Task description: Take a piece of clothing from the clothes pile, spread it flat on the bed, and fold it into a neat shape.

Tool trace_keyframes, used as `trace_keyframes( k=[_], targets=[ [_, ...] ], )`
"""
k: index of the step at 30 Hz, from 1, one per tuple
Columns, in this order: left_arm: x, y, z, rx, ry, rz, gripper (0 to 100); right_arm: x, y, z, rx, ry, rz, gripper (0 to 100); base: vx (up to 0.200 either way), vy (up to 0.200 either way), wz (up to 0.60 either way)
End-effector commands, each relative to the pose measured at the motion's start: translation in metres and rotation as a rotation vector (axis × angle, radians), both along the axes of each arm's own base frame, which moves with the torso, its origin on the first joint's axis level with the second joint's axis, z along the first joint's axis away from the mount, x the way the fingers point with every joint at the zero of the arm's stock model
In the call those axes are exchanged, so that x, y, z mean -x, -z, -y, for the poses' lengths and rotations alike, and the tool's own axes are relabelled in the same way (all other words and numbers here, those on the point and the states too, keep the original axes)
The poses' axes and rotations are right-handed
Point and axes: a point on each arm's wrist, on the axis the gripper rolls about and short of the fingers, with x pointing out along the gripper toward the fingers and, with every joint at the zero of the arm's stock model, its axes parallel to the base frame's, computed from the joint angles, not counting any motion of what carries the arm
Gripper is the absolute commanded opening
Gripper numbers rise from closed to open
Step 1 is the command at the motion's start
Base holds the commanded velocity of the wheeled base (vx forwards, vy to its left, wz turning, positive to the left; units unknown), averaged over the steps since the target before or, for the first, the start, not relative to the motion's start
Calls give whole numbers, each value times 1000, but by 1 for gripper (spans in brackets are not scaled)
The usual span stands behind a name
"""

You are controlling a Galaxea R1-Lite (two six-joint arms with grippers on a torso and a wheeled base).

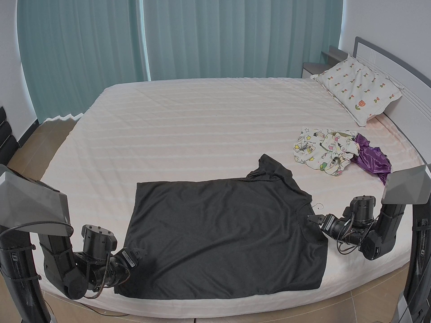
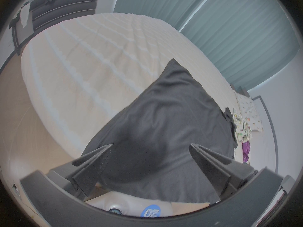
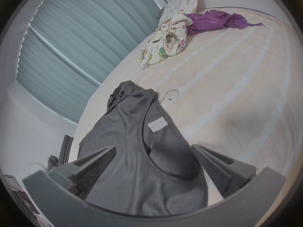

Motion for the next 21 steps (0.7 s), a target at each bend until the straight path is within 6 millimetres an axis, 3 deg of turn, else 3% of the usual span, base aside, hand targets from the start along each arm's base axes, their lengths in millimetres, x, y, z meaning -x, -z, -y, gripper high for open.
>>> trace_keyframes(
  k=[1, 8, 15, 21],
  targets=[
    [12, 2, 2, -31, 42, -35, 100, 3, -1, -4, -4, -10, -3, 100, 0, 0, 0],
    [28, 12, 0, -123, 98, -108, 100, 6, 1, -7, -3, -12, -19, 100, 0, 0, 0],
    [29, 38, -3, -251, 78, -190, 100, 7, 1, -7, -3, -13, -23, 100, 0, 0, 0],
    [28, 45, -3, -258, 71, -188, 100, 7, 2, -7, -3, -13, -26, 100, 0, 0, 0]
  ],
)
